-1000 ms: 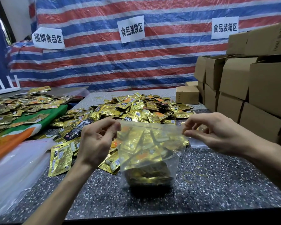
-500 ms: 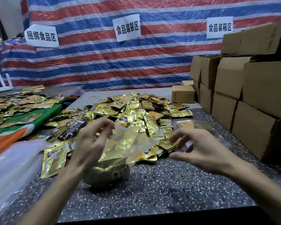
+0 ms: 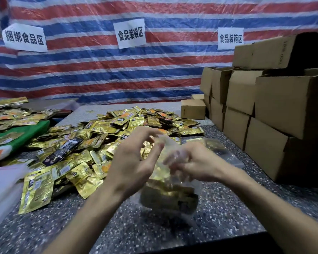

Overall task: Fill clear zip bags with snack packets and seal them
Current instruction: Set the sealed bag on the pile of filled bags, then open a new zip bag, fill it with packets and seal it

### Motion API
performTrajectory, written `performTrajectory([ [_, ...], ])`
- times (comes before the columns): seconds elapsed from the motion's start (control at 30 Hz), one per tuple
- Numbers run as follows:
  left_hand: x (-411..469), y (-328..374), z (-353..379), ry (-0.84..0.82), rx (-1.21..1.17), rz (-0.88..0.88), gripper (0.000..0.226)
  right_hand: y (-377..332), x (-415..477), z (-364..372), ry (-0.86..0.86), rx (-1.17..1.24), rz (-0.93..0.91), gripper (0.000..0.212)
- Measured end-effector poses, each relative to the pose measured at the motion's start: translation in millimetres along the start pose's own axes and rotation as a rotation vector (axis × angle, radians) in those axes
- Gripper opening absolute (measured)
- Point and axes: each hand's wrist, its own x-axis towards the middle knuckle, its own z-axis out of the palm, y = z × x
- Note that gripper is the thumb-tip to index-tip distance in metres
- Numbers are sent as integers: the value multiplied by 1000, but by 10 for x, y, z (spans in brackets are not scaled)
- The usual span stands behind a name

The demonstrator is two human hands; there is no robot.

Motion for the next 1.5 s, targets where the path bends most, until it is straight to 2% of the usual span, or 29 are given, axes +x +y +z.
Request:
performTrajectory([
  [0.07, -19, -1, 36, 15, 44, 3, 28, 15, 30, -322, 38, 13, 66, 9],
  [0.13, -32, 20, 77, 1, 32, 9, 26, 48, 127, -654, 144, -21, 126, 9],
  [0.27, -49, 50, 197, -114, 14, -12, 18, 232, 433, -1068, 597, -233, 200, 7],
  [0.33, -70, 49, 264, -177, 20, -25, 20, 325, 510, -1068, 701, -266, 169, 18],
  [0.4, -103, 45, 314, -213, 36, -24, 15, 492, 548, -965, 619, -215, 161, 21],
  [0.5, -165, 4, 334, -241, 51, -33, 15, 871, 510, -675, 311, -427, 262, 29],
  [0.57, -222, -60, 304, -270, 66, -53, 13, 1069, 444, -461, 196, -509, 344, 30],
  [0.63, -282, -147, 247, -276, 71, -88, 12, 1180, 381, -239, 290, -536, 305, 29],
  [0.73, -364, -264, 152, -216, 8, -193, 14, 1049, 294, 152, 468, -440, 41, 25],
  [0.8, -423, -336, 95, -141, -7, -243, 11, 854, 281, 404, 466, -314, -115, 20],
  [0.87, -496, -434, 29, -58, 11, -277, 5, 651, 296, 623, 408, -216, -202, 16],
  [0.93, -590, -571, -90, 45, 81, -323, 9, 451, 311, 824, 360, -120, -256, 15],
  [1.03, -778, -824, -390, 134, 277, -385, 20, 242, 297, 1137, 291, 55, -260, 27],
  [1.13, -1019, -1134, -822, 132, 599, -503, 30, 176, 250, 1453, 197, 221, -225, 25],
  [1.23, -1241, -1433, -1323, 123, 882, -698, 34, 208, 200, 1693, 175, 274, -205, 24],
  [1.33, -1387, -1661, -1788, 196, 1027, -825, 34, 242, 183, 1798, 143, 281, -188, 24],
  [1.4, -1456, -1767, -2003, 140, 1129, -961, 38, 253, 194, 1811, 136, 277, -194, 22],
  [1.5, -1507, -1800, -2121, 36, 1180, -1103, 26, 271, 195, 1815, 134, 298, -202, 26],
])
